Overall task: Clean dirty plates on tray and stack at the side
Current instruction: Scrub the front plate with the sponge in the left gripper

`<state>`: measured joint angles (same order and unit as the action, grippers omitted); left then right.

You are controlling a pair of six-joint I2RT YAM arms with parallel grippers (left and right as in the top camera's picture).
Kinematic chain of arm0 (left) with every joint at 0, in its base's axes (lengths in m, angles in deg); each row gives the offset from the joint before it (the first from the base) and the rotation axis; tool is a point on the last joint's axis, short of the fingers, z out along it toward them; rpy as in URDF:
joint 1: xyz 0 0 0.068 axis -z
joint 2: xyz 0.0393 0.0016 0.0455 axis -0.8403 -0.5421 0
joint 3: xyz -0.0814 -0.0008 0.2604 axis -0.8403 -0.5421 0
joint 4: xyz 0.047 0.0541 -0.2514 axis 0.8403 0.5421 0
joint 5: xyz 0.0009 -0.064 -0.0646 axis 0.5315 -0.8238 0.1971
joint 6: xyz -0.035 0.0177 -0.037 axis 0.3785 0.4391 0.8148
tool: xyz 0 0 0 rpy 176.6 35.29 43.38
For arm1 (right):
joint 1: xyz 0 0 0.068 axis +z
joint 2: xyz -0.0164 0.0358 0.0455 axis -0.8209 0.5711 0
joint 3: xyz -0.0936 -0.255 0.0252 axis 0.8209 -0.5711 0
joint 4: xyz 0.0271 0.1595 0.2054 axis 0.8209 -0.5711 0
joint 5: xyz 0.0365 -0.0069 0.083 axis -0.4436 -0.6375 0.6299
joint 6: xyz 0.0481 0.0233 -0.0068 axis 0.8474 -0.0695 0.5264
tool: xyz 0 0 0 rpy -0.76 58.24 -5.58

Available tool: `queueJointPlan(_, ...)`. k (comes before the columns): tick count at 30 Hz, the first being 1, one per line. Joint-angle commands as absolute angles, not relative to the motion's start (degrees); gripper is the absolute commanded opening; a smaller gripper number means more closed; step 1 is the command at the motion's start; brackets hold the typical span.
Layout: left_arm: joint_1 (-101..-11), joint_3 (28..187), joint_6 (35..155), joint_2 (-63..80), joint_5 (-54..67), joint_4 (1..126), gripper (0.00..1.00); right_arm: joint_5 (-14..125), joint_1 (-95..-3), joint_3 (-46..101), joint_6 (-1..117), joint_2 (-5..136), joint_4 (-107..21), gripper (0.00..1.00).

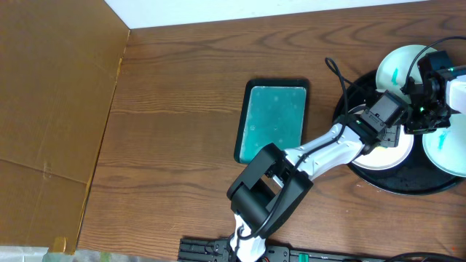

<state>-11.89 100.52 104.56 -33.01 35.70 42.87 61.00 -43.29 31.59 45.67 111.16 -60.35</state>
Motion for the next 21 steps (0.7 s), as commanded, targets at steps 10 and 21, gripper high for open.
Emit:
queueJointPlan(10, -12.0, 100.6, 102.3, -35.6, 38.6, 42.6, 0.57, 60.9, -43.1, 31.1, 45.3, 112.0, -59.9, 0.09)
queueJointPlan(21, -12.0, 100.7, 102.6, -36.2, 38.6, 42.6, 0.07, 60.9, -43.1, 31.1, 45.3, 112.0, -59.9, 0.08)
